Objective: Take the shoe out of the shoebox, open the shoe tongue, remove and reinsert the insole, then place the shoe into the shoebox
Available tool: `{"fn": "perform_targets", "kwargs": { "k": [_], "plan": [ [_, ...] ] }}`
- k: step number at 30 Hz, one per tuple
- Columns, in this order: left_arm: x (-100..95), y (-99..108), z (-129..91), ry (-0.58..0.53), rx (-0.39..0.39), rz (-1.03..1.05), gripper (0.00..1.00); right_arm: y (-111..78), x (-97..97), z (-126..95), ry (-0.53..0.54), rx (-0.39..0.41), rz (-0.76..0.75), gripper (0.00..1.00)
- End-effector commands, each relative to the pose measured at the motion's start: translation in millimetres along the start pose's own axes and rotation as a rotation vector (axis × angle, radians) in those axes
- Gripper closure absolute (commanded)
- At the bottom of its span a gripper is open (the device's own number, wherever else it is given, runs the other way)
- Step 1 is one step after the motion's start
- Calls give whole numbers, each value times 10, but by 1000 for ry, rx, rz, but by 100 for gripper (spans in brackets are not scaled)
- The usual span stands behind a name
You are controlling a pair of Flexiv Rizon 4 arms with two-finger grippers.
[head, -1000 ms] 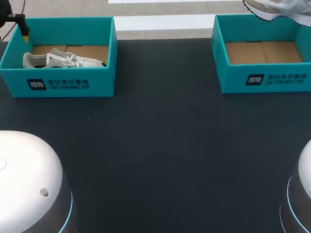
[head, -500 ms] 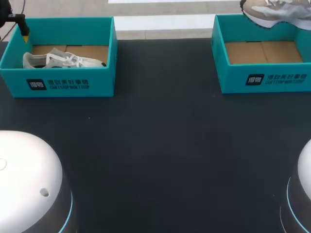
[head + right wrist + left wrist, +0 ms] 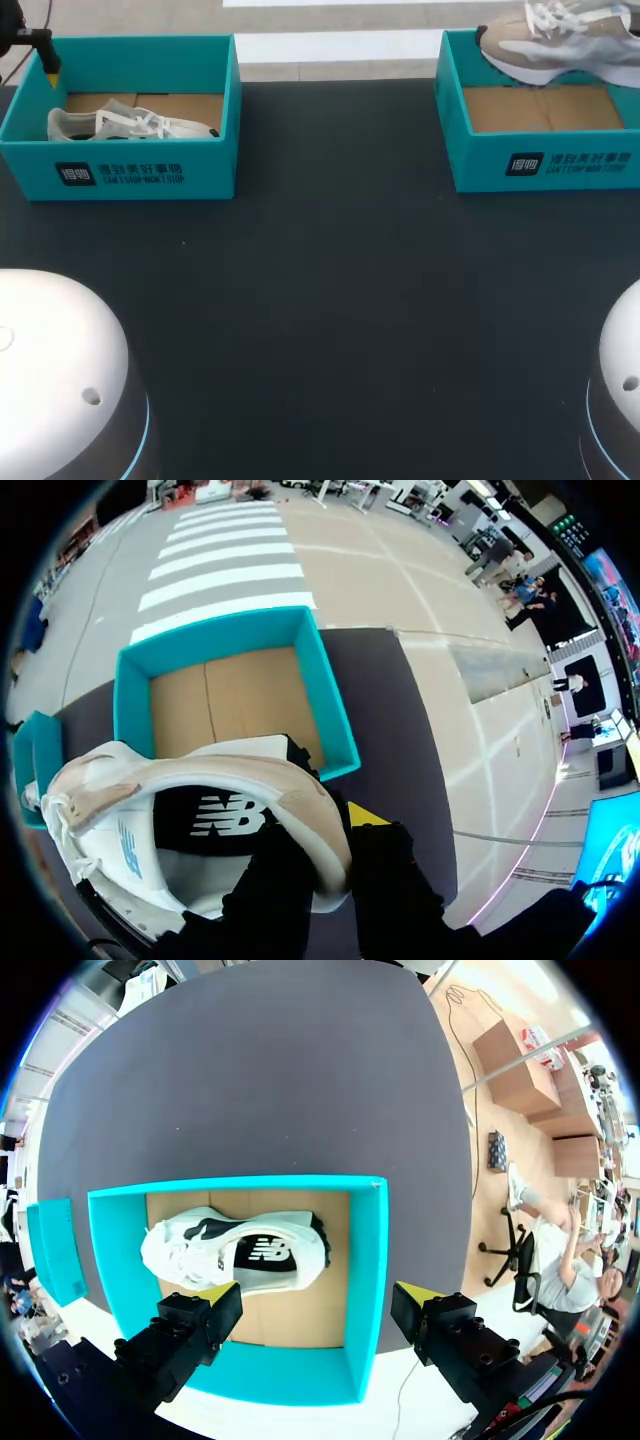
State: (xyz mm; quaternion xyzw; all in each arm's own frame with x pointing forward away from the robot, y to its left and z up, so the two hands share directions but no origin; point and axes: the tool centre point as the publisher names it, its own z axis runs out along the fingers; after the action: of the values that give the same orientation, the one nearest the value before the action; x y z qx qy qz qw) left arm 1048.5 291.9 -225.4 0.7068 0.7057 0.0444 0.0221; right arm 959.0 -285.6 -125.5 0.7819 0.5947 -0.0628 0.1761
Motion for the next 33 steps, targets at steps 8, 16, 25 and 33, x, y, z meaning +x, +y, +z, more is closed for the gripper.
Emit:
{"fn": "perform_targets", "kwargs": {
  "k": [8,16,25,33],
  "plan": [
    [-1,-17,-5,1,-3,1,0,-745,141,-27,-64,-104,-35,100],
    [-1,-17,-5,1,-3,1,0,-891,315,-103,-87,-53,-20,100],
    [-1,-17,-5,1,-3,1,0,-891,315,-103,-87,-53,-20,100],
    [-1,-17,-5,1,-3,1,0,-1274,507,-182,-146,-77,2,100]
  ]
}}
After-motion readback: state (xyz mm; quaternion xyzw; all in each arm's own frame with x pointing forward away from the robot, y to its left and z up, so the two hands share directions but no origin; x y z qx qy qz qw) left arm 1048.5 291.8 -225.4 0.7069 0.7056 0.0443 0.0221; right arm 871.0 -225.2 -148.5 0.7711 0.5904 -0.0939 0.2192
